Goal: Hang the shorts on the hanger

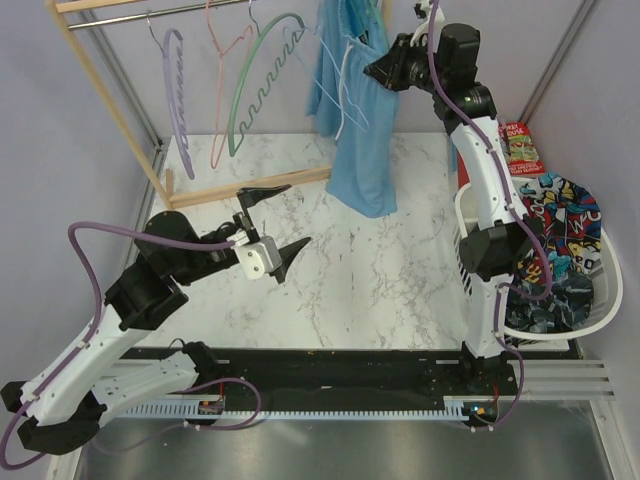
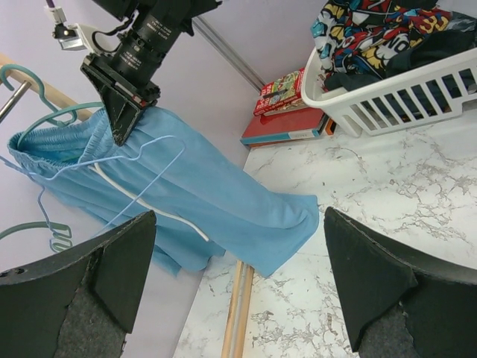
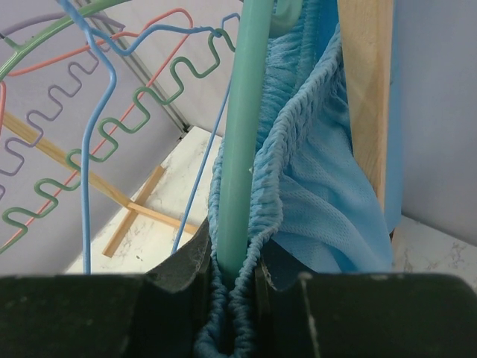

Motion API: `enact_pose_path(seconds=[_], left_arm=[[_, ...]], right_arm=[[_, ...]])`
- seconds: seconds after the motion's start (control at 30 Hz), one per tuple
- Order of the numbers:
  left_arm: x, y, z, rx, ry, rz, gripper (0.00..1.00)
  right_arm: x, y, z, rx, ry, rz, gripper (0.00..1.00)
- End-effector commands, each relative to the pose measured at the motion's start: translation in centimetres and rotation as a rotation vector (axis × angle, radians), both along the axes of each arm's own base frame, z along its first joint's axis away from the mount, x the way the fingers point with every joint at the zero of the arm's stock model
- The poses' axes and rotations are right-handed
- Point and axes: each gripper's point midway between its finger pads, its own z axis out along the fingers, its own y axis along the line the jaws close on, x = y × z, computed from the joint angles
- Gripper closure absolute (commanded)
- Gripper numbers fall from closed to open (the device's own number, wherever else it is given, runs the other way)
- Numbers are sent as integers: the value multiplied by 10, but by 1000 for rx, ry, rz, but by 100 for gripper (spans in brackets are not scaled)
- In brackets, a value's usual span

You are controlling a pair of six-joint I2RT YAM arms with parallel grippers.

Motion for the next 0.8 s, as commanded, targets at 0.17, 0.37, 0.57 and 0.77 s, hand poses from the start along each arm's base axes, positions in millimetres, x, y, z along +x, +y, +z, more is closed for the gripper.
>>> enact_pose_path(seconds=[0.17, 0.37, 0.57, 0.77], left_arm=[[-3, 6, 9, -19, -12, 7, 1], [-3, 8, 3, -10, -2, 12, 1], [-2, 9, -1, -5, 3, 16, 1], [-1, 9, -5, 11, 4, 20, 1]], right_arm=[[17, 4, 38, 68, -161, -36, 100], [25, 9, 23, 60, -133, -41, 100], [34, 12, 12, 68, -110, -52, 100], [35, 12, 5, 70, -89, -51, 90]])
